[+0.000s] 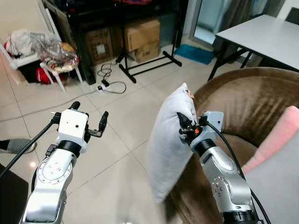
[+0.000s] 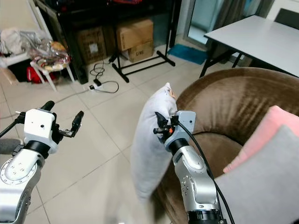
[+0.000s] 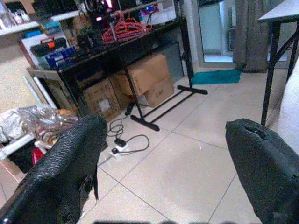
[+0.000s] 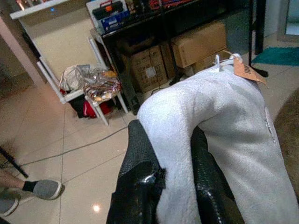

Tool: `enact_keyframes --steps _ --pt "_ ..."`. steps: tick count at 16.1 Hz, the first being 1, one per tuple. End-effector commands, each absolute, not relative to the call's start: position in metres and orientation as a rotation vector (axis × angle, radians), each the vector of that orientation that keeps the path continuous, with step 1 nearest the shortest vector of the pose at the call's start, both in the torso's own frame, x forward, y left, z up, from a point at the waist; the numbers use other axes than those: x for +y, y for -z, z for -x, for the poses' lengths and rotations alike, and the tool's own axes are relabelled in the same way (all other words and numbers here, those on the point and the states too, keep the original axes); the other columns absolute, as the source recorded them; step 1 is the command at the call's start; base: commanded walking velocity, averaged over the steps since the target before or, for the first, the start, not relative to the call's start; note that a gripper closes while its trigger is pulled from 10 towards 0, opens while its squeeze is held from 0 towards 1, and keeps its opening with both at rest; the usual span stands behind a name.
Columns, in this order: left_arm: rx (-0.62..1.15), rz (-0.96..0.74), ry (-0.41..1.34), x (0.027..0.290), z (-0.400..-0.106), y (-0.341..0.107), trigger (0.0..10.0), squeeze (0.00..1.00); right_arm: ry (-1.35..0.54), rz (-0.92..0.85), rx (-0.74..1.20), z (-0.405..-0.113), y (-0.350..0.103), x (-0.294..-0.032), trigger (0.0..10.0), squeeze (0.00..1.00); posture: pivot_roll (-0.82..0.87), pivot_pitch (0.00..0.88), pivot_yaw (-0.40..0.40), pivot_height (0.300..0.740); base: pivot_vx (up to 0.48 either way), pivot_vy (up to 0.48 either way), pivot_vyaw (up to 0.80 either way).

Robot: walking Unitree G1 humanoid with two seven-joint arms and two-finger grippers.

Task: Move the pillow to the sofa from floor

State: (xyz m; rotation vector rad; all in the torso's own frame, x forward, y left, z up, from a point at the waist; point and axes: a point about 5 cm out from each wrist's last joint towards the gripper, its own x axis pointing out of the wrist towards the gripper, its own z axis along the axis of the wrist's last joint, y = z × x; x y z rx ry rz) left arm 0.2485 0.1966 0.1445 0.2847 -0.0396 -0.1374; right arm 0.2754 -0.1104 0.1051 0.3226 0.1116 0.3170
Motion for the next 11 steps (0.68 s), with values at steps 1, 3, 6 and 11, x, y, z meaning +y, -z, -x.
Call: enact_keyframes --steps 1,3,6,11 --pt "-0.052 -0.293 0.142 0.1966 -0.2478 -0.1475 10.0 0.0 -0.335 -0.317 0.043 -0.2799 -0.1187 -0.1082 10.0 0.0 0.04 0.0 0.014 0.74 0.262 0.0 0.0" --pt "-0.051 -0.289 0.152 0.1953 -0.2493 -0.1475 10.0 0.0 -0.318 -0.317 0.049 -0.2796 -0.1187 -0.1107 10.0 0.0 0.04 0.0 0.021 0.74 0.262 0.0 -0.8" --pt "-0.048 -0.289 0.172 0.1945 -0.2512 -0.1474 10.0 0.0 -0.289 -0.318 0.055 -0.2775 -0.1176 -0.1149 10.0 0.0 0.03 0.0 0.029 0.74 0.259 0.0 -0.8" --pt "-0.044 -0.288 0.194 0.1927 -0.254 -0.1471 10.0 0.0 -0.267 -0.319 0.062 -0.2729 -0.1163 -0.1166 10.0 0.0 0.02 0.0 0.042 0.74 0.26 0.0 -0.8"
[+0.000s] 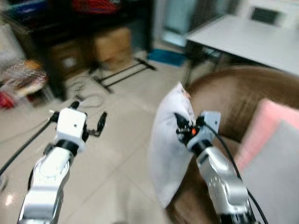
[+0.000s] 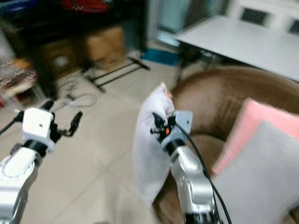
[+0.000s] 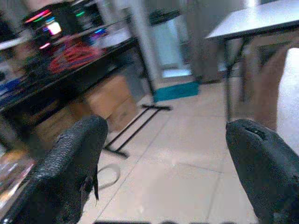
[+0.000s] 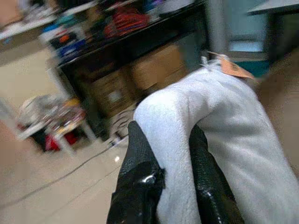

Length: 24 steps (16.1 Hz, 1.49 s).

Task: Move the pillow to the sofa from floor

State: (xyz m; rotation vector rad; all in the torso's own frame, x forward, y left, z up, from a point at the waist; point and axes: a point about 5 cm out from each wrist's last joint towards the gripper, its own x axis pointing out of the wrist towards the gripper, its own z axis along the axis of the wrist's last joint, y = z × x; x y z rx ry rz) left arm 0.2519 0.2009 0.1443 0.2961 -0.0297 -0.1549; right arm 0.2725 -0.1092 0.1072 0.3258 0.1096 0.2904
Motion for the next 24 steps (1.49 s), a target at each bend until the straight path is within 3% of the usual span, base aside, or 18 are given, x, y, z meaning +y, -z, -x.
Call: enact_keyframes --steps 1,8,13,18,24 --pt "-0.043 -0.287 0.197 0.192 -0.255 -0.147 10.0 0.0 -0.264 -0.319 0.064 -0.273 -0.116 -0.117 10.0 0.0 0.02 0.0 0.043 0.74 0.255 0.0 -0.8" --pt "-0.033 -0.283 0.181 0.193 -0.255 -0.145 10.0 0.0 -0.269 -0.304 0.068 -0.273 -0.117 -0.117 10.0 0.0 0.02 0.0 0.031 0.74 0.0 0.056 -0.77" --pt "-0.034 -0.28 0.174 0.193 -0.254 -0.145 10.0 0.0 -0.276 -0.296 0.07 -0.275 -0.117 -0.116 10.0 0.0 0.02 0.0 0.027 0.74 0.0 0.402 0.0" --pt "-0.044 -0.304 0.152 0.193 -0.257 -0.146 10.0 0.0 -0.266 -0.292 0.065 -0.279 -0.118 -0.117 10.0 0.0 0.02 0.0 0.023 0.74 0.0 -0.288 0.0" --pt "-0.039 -0.304 0.145 0.194 -0.255 -0.143 10.0 0.0 -0.285 -0.276 0.035 -0.289 -0.124 -0.115 10.0 0.0 0.03 0.0 0.006 0.74 0.0 0.0 0.0"
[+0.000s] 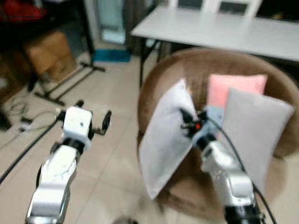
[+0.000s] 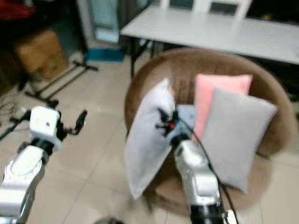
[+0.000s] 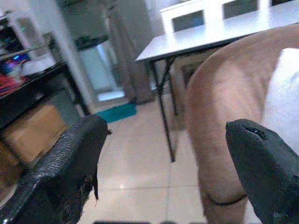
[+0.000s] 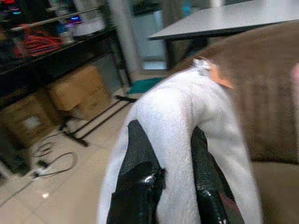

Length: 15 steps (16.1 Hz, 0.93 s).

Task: Move the pillow to the sofa from floor

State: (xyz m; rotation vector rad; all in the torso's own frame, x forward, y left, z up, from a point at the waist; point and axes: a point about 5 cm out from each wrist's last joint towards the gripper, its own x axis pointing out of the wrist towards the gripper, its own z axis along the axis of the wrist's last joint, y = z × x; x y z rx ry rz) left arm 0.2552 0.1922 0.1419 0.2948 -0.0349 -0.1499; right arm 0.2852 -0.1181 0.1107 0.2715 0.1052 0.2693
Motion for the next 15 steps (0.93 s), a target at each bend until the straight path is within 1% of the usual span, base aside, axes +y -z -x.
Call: enact_keyframes --steps 1,7,15 --pt "-0.042 -0.303 0.148 0.194 -0.255 -0.143 10.0 0.0 -0.29 -0.273 0.029 -0.291 -0.126 -0.115 10.0 0.0 0.03 0.0 0.004 0.74 0.289 0.0 0.0" --pt "-0.046 -0.302 0.168 0.193 -0.254 -0.144 10.0 0.0 -0.336 -0.251 -0.002 -0.305 -0.136 -0.107 10.0 0.0 0.04 0.0 0.001 0.74 0.322 0.0 0.0" --pt "-0.042 -0.309 0.185 0.193 -0.254 -0.144 10.0 0.0 -0.375 -0.237 -0.035 -0.315 -0.144 -0.101 10.0 0.0 0.04 0.0 0.007 0.74 0.34 0.0 0.0"
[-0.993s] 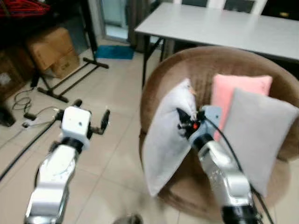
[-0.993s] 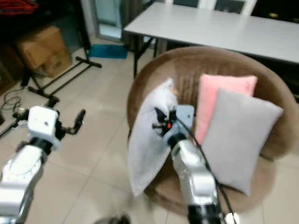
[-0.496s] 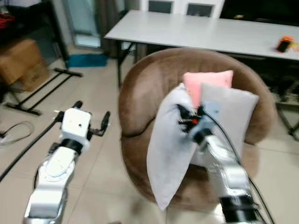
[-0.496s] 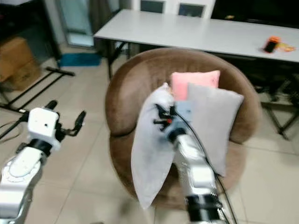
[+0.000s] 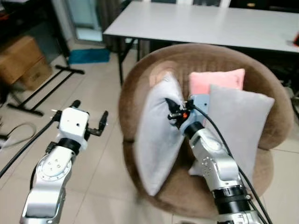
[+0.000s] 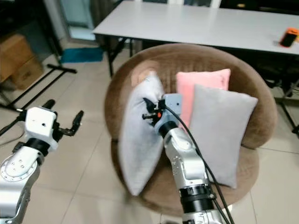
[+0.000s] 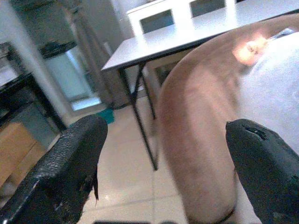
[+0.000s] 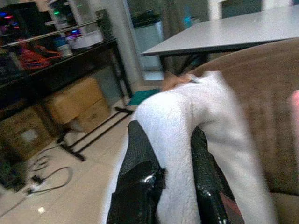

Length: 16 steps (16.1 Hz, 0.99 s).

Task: Move the pillow to the sofa from floor

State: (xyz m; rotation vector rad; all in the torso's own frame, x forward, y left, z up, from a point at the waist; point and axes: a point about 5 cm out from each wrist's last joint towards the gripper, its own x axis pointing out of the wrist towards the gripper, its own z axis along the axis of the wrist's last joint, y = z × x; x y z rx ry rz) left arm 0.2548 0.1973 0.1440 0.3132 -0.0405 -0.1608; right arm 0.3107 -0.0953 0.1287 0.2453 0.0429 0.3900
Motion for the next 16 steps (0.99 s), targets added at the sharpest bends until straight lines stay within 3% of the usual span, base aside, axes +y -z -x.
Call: enact_keyframes --steps 1,5,12,16 --pt "-0.041 -0.31 0.186 0.193 -0.254 -0.144 10.0 0.0 -0.38 -0.236 -0.038 -0.317 -0.145 -0.1 10.0 0.0 0.04 0.0 0.007 0.74 0.337 0.0 0.0" --pt "-0.033 -0.315 0.22 0.19 -0.253 -0.143 10.0 0.0 -0.4 -0.234 -0.053 -0.322 -0.15 -0.096 10.0 0.0 0.04 0.0 0.0 0.74 0.249 0.0 0.0" --pt "0.068 -0.391 0.519 0.177 -0.248 -0.13 10.0 0.0 -0.458 -0.198 -0.026 -0.348 -0.149 -0.086 10.0 0.0 0.05 0.0 -0.003 0.74 0.0 0.0 0.0" --pt "0.075 -0.399 0.555 0.176 -0.248 -0.13 10.0 0.0 -0.465 -0.315 -0.042 -0.362 -0.154 -0.08 10.0 0.0 0.05 0.0 -0.007 0.74 0.0 0.0 0.0"
